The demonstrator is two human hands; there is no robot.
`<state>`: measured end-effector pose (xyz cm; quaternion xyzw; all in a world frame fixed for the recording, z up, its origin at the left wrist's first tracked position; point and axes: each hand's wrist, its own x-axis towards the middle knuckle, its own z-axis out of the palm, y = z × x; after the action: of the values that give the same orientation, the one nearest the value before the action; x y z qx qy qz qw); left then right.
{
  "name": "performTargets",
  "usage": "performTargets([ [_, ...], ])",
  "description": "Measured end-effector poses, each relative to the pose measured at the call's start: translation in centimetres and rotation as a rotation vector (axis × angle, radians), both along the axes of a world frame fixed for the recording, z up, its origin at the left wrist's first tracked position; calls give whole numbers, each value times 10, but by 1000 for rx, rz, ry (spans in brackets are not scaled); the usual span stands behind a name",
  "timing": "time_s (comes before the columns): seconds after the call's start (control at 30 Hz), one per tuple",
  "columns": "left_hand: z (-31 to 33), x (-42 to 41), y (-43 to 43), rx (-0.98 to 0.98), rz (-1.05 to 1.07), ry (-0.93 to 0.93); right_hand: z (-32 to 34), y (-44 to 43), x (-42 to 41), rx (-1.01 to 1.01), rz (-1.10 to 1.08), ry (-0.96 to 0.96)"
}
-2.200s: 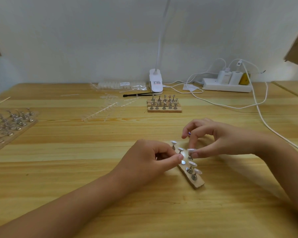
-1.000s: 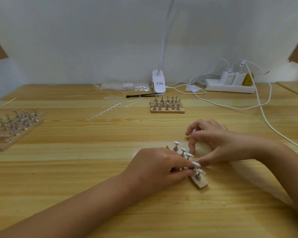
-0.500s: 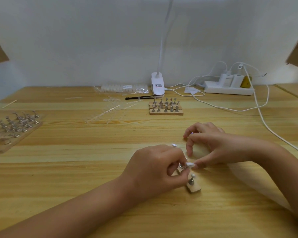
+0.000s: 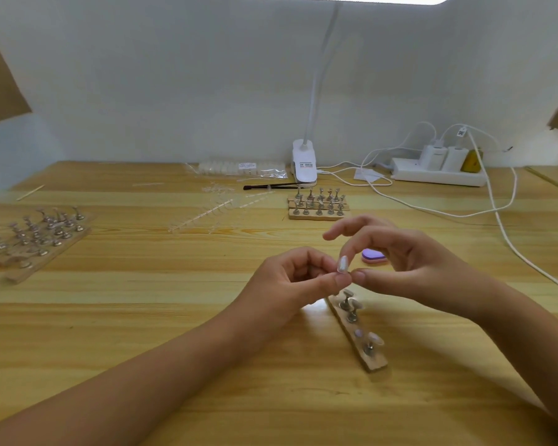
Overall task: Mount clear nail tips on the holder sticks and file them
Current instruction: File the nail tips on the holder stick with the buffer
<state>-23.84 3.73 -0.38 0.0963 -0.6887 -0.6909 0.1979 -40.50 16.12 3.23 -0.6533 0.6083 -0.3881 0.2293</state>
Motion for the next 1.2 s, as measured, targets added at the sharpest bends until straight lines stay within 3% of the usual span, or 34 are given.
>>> performTargets([
  [0.23,-2,0,-4,97,-76,-41,1,-2,5,-78,-63,-32],
  [0.4,-2,-3,-5,123,-71,-59,-4,-4,8,-182,-192,95],
  [0.63,-6,-4,-8,193,-62,-63,-10,-7,5,-230,-184,216],
  [0.77,-8,-8,-13,283,-63,-45,-18,-8,-32,-97,-348,264],
  [0.9,-11,-14,-17,344,-46,-70,-36,-6,-63,168,-526,588],
  [1.03,-13,-14,-18,347,-57,-52,-36,-8,-62,63,-526,608],
  [1.2,-9,-7,-13,294,-66,1,-31,-6,-49,88,-391,653],
])
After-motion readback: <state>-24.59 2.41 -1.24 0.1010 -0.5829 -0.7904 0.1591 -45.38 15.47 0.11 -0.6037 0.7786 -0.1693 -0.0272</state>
